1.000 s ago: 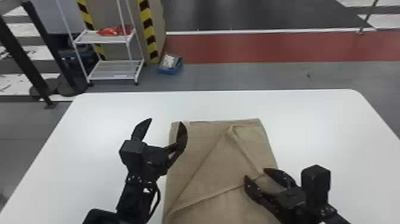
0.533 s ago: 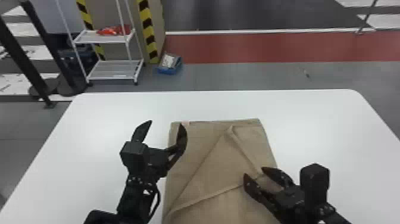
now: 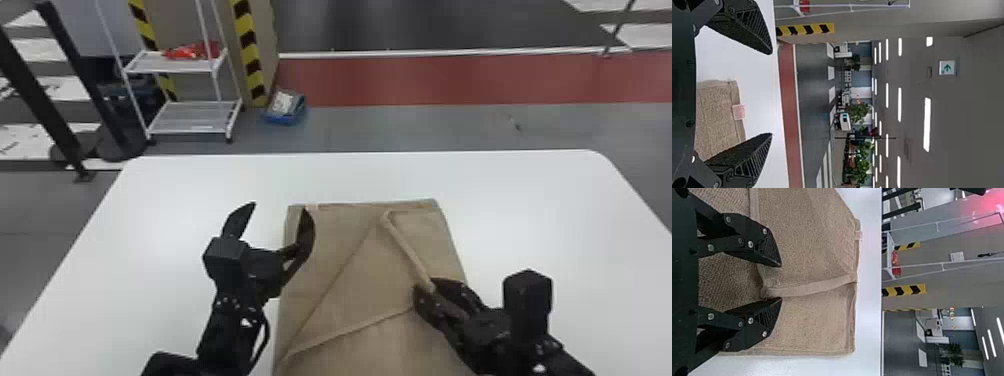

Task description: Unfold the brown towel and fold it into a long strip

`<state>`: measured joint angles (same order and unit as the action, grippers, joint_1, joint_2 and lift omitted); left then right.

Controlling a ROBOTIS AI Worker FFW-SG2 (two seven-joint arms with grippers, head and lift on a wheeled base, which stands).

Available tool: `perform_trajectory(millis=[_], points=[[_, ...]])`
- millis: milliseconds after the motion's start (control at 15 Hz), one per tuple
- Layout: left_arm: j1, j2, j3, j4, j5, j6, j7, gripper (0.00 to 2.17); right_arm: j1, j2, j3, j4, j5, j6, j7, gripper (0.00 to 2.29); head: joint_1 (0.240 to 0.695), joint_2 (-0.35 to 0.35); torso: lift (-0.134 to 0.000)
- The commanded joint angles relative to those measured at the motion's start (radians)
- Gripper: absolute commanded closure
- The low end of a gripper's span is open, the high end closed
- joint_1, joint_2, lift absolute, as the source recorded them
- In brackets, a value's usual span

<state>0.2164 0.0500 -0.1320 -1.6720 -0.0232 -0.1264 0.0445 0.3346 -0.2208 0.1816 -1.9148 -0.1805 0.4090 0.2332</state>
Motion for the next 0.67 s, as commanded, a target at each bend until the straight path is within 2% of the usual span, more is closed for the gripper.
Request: perform_trajectory(millis=[0, 133, 200, 267, 400, 600], points=[[0.0, -0.001, 0.0, 0.002, -0.001, 0.0, 0.0, 0.15, 0.0, -0.002, -0.01, -0.02, -0.007, -0.008, 0.0, 0.82, 0.695, 0.065, -0.122], [0.0, -0.001, 0.005, 0.0, -0.003, 0.0, 0.0, 0.15, 0.0, -0.005, -0.041, -0.041, -0.019, -0.026, 0.0, 0.83, 0.695, 0.063, -0.122], [-0.002, -0.001, 0.005, 0.0, -0.004, 0.0, 0.0, 0.15, 0.001, -0.009, -0.057, -0.055, -0.02, -0.023, 0.002, 1.12, 0.695, 0.06, -0.122], [-0.005, 0.001, 0.005, 0.0, -0.004, 0.0, 0.0, 0.15, 0.003, -0.015, -0.079, -0.069, -0.031, -0.02, 0.008, 1.3, 0.695, 0.054, -0.122], [-0.014, 0.002, 0.006, 0.002, -0.011, 0.006, -0.002, 0.15, 0.009, -0.029, -0.123, -0.082, -0.043, -0.02, 0.037, 1.46, 0.695, 0.039, -0.122], [-0.017, 0.002, 0.015, 0.002, -0.012, 0.009, -0.003, 0.15, 0.009, -0.045, -0.18, -0.076, -0.076, -0.026, 0.06, 1.48, 0.695, 0.006, -0.122]])
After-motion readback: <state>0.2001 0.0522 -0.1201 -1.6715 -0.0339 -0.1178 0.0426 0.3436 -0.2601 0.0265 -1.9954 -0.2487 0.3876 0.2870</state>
